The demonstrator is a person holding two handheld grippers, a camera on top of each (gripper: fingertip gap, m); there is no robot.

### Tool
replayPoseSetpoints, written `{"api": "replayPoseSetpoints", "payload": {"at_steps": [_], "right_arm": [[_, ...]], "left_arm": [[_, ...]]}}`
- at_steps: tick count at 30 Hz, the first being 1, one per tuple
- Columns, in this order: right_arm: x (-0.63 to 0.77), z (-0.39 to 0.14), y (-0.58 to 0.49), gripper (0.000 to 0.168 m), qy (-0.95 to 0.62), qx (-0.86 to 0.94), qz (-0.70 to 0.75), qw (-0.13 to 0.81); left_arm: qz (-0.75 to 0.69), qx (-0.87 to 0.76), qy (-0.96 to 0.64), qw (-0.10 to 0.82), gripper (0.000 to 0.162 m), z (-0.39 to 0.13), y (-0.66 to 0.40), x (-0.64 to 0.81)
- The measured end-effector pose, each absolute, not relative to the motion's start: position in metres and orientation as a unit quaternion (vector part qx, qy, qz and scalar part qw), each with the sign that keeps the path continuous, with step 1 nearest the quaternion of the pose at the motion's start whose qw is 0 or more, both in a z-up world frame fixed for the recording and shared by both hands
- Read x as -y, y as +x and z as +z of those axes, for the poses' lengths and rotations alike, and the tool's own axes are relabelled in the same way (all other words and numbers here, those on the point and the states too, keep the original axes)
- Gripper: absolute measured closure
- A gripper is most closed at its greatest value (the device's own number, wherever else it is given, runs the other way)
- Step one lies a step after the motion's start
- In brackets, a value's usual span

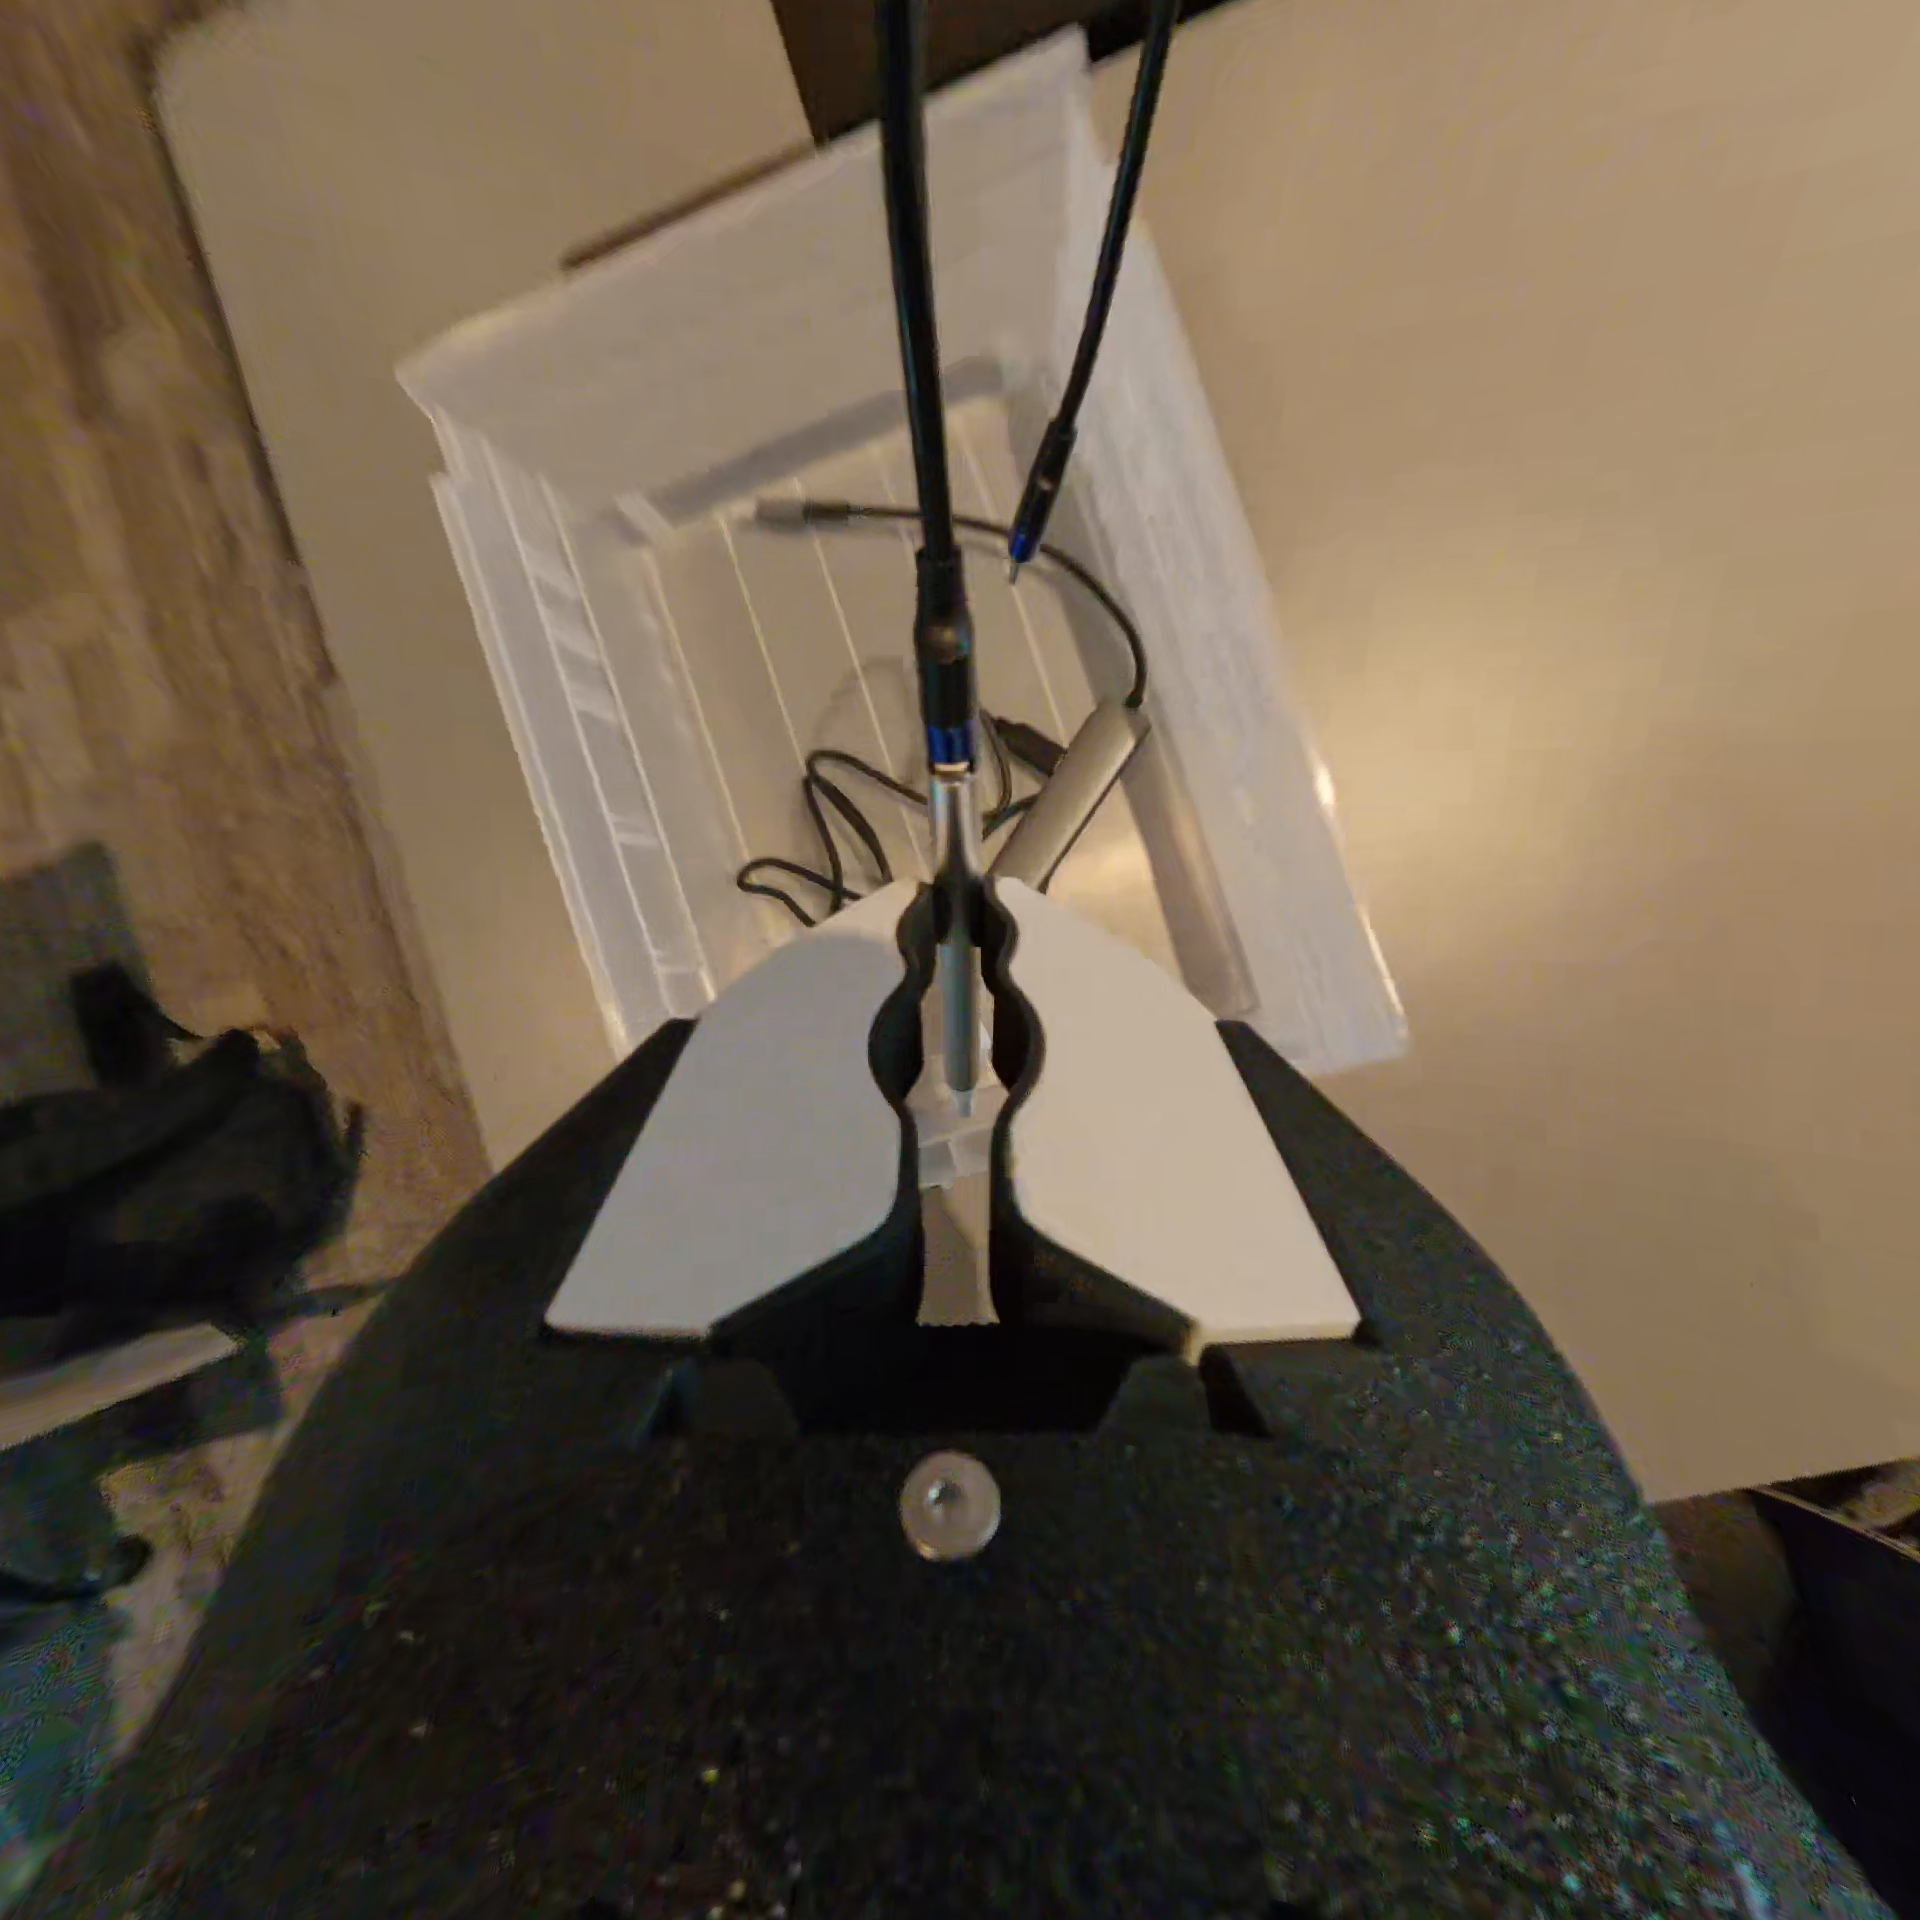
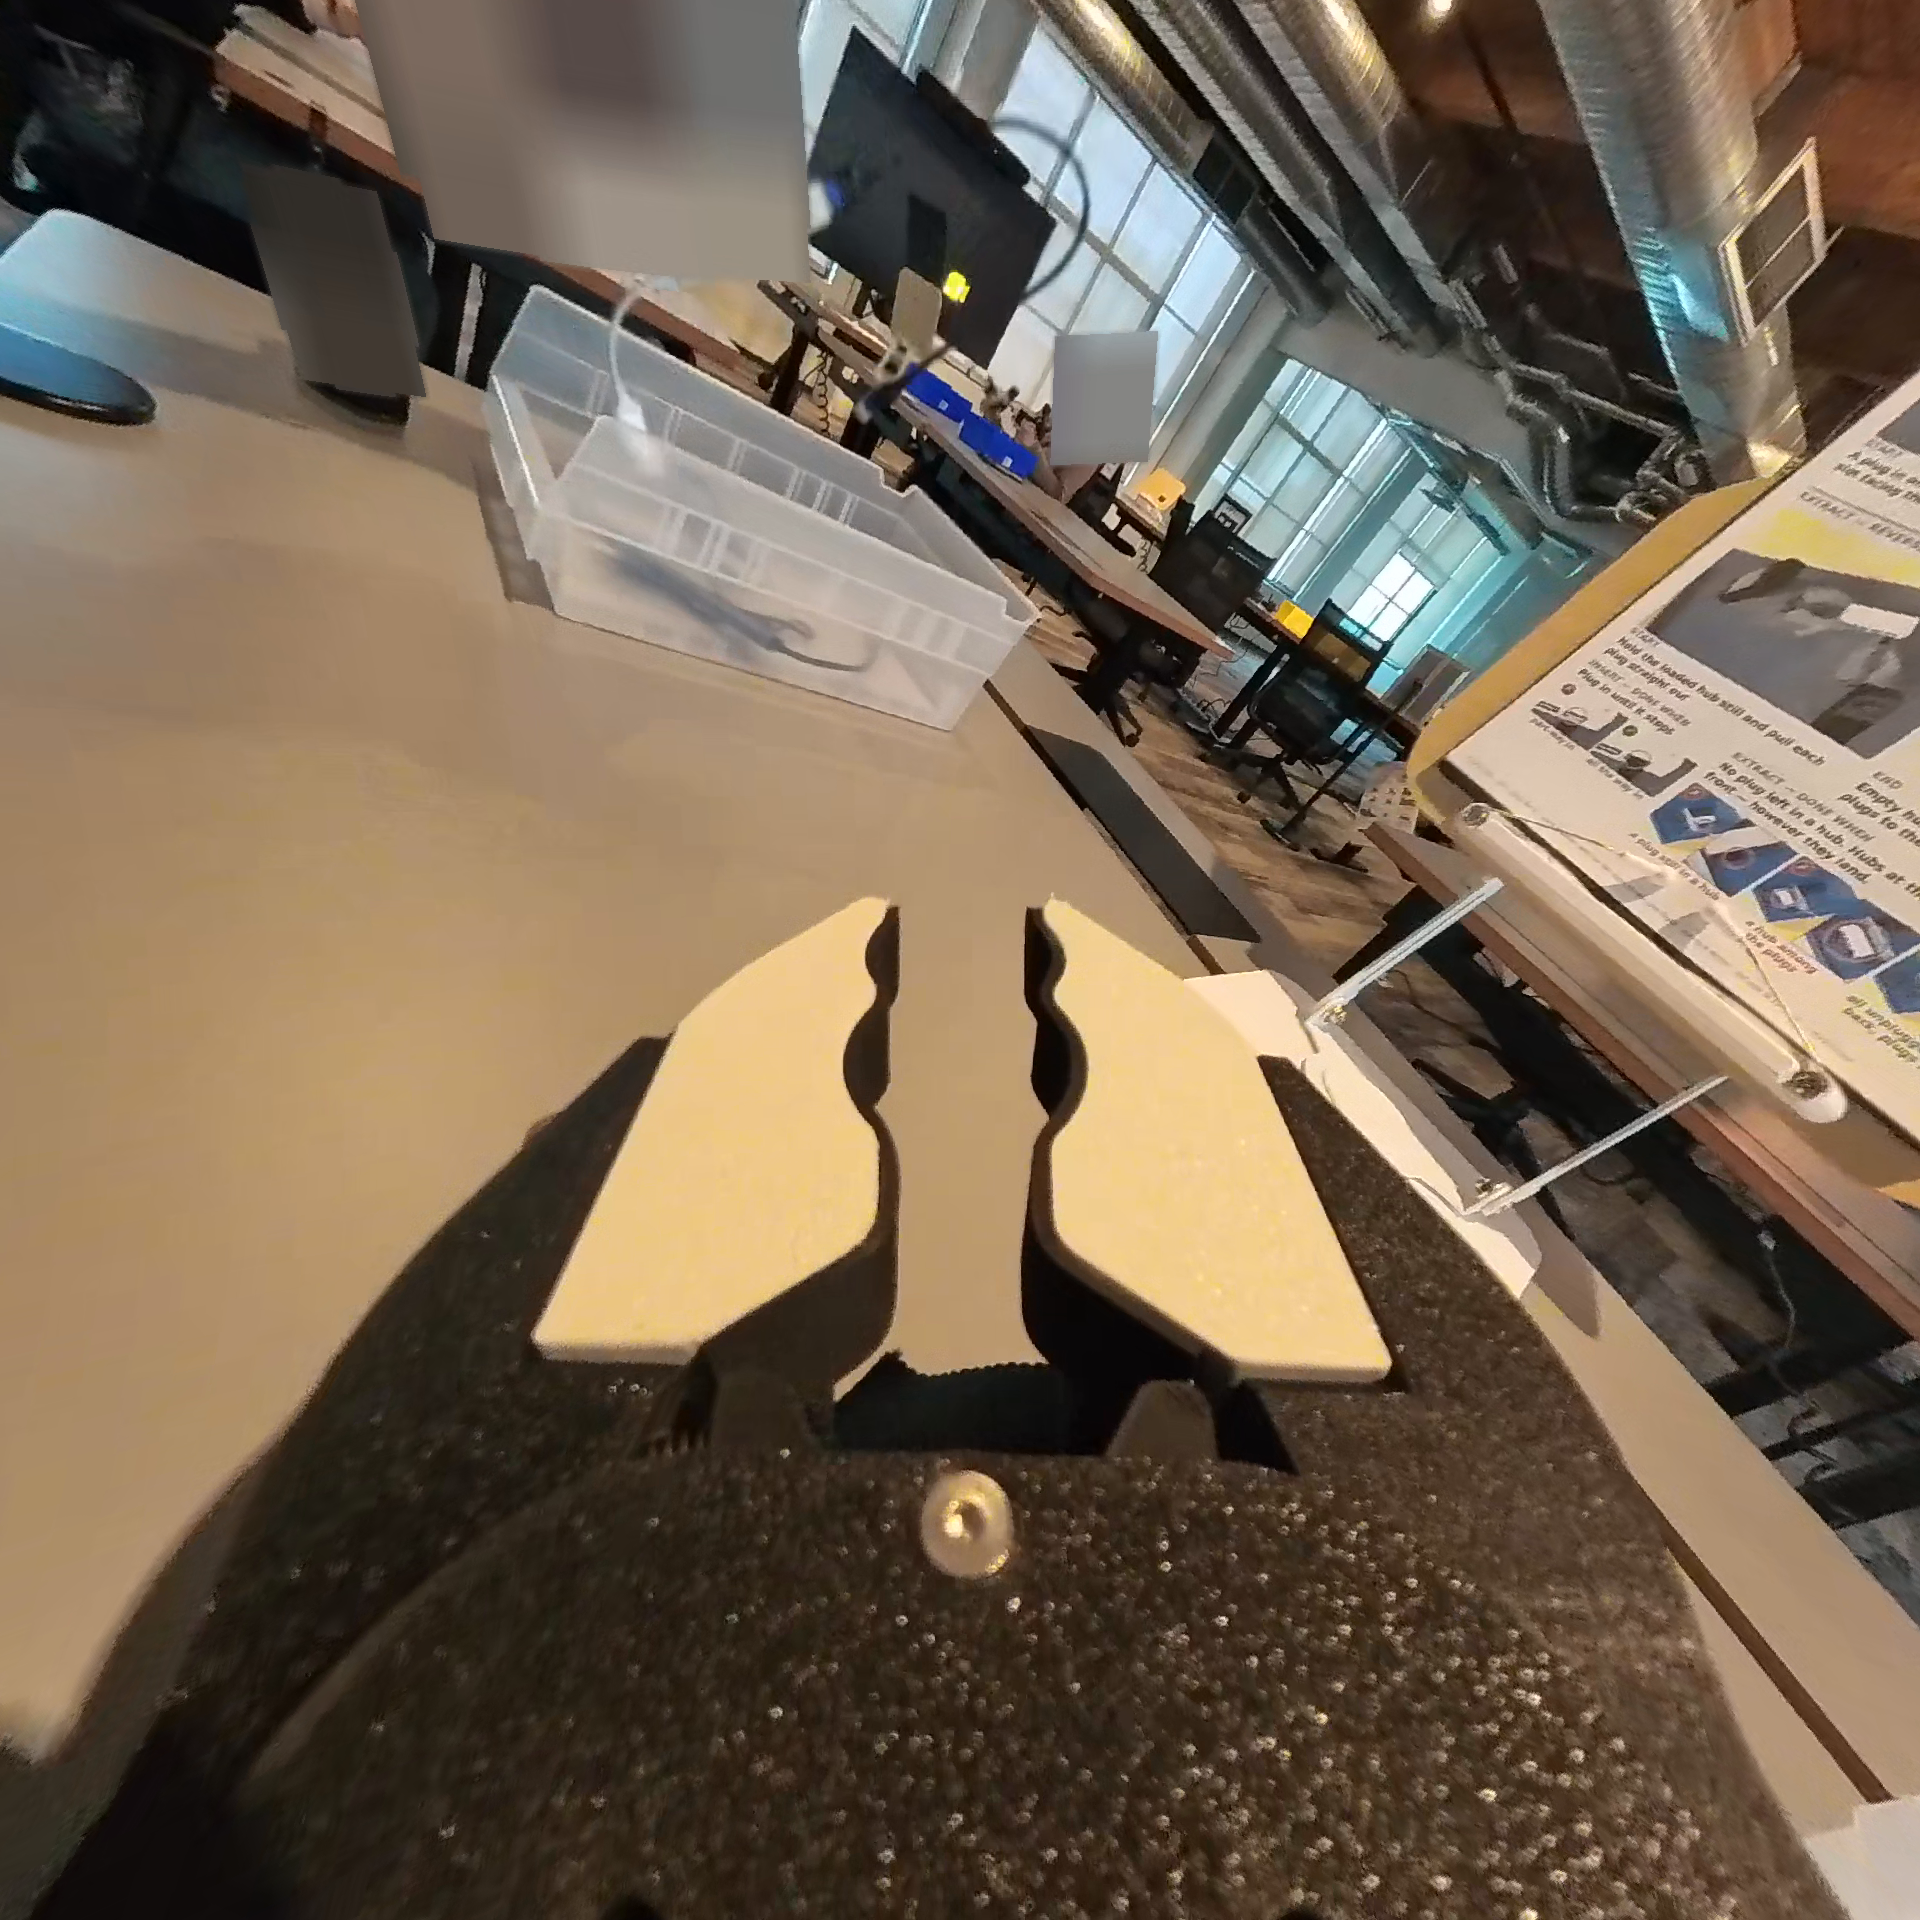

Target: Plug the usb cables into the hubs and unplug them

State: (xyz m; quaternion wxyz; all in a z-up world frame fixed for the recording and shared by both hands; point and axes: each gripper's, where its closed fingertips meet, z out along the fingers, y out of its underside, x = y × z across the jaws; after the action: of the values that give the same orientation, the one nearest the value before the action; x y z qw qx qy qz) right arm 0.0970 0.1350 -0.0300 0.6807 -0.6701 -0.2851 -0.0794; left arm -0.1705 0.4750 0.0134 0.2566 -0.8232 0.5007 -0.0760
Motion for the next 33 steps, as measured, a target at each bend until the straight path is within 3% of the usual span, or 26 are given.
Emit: {"api": "replayPoseSetpoints", "payload": {"at_steps": [6, 18, 26, 29, 33], "right_arm": [[-0.135, -0.036, 0.099, 0.147, -0.674, 0.291, -0.084, 0.674], [-0.137, -0.043, 0.100, 0.148, -0.681, 0.303, -0.091, 0.660], [-0.138, -0.045, 0.100, 0.148, -0.686, 0.304, -0.090, 0.655], [-0.138, -0.045, 0.098, 0.148, -0.686, 0.306, -0.092, 0.654], [-0.139, -0.045, 0.098, 0.148, -0.687, 0.301, -0.085, 0.656]], "left_arm": [[-0.018, -0.492, -0.858, 0.145, 0.155, -0.054, -0.185, -0.498], [0.055, -0.525, -0.847, 0.062, 0.155, -0.120, -0.162, -0.509], [0.042, -0.534, -0.837, 0.111, 0.135, -0.103, -0.154, -0.493], [0.064, -0.523, -0.827, 0.195, 0.121, -0.077, -0.146, -0.493], [-0.015, -0.563, -0.748, 0.353, 0.121, -0.023, -0.079, -0.437]]}}
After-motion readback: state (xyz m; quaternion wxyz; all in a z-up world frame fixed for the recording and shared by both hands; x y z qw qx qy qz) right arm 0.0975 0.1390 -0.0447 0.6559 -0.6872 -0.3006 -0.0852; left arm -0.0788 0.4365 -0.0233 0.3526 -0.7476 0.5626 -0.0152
